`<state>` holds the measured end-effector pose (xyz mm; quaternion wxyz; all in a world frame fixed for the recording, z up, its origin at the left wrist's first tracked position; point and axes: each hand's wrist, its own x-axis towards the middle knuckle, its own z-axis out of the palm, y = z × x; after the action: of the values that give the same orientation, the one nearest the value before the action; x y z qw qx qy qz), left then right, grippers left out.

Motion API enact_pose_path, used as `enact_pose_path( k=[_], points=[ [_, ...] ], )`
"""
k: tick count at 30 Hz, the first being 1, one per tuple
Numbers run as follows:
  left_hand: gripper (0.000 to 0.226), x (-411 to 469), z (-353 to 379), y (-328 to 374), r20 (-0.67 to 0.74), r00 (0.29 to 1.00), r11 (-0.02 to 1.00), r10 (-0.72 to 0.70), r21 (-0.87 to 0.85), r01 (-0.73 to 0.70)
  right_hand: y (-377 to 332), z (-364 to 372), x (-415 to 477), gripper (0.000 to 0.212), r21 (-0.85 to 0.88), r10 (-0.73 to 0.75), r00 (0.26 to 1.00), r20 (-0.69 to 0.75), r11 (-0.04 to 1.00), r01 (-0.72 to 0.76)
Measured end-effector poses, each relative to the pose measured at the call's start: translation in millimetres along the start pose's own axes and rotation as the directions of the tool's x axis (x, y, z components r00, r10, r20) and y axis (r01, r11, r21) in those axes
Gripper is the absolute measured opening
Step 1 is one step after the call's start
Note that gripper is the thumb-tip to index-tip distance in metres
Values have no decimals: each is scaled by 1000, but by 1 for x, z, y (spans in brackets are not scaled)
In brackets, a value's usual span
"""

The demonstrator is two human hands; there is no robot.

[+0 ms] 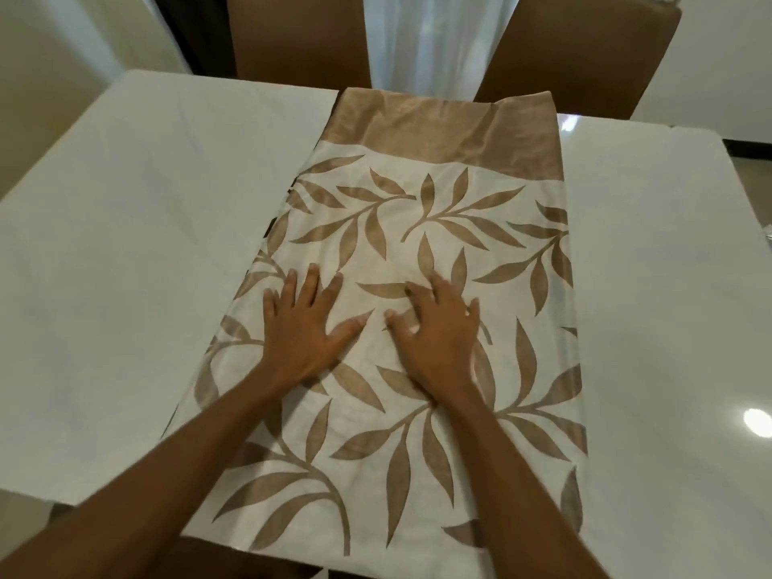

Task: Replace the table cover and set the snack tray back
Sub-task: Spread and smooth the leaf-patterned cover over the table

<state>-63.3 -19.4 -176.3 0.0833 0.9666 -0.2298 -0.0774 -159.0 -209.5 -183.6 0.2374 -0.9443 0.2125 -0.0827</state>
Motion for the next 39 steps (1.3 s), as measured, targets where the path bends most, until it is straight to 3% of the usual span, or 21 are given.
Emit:
enact_pose_path(
  k=[3,7,12,15,17,19,23,27,30,34,39],
  points=[
    [83,-9,6,-14,-1,1000,999,-24,36,24,-22,24,-24,71,-165,-36,997,65,985,46],
    [86,-5,-1,-30,-4,999,998,-53,44,53,-36,20,-11,79,-176,-18,987,158,983,46],
    [89,12,-17,-66,102,992,997,-77,34,74,-63,27,15,94,-124,-22,933,358,990,71],
    [89,14,-41,-88,193,976,995,-98,0,99,-87,27,26,92,-87,4,912,411,996,35],
    [85,-4,-59,-99,128,981,976,-145,-147,163,-107,30,15,83,-46,17,938,346,999,-1],
    [67,-42,-65,-109,-33,978,937,-206,-294,188,-127,35,-14,70,18,-24,976,217,1000,21],
    [61,-142,-44,-134,-163,908,909,-386,-237,343,-166,60,-98,56,75,-259,951,168,965,250],
    [51,-198,-34,-156,-190,804,823,-563,-222,524,-184,93,-165,65,-35,-359,904,232,926,377],
    [54,-210,-35,-169,-138,776,761,-616,-359,540,-181,101,-173,66,-95,-355,897,262,916,390],
    [29,-213,-45,-175,-103,747,697,-657,-461,550,-182,97,-168,69,-118,-349,884,312,909,400],
    [21,-229,-60,-168,-282,766,805,-577,-353,477,-183,93,-169,72,-117,-343,874,343,908,402]
  ],
)
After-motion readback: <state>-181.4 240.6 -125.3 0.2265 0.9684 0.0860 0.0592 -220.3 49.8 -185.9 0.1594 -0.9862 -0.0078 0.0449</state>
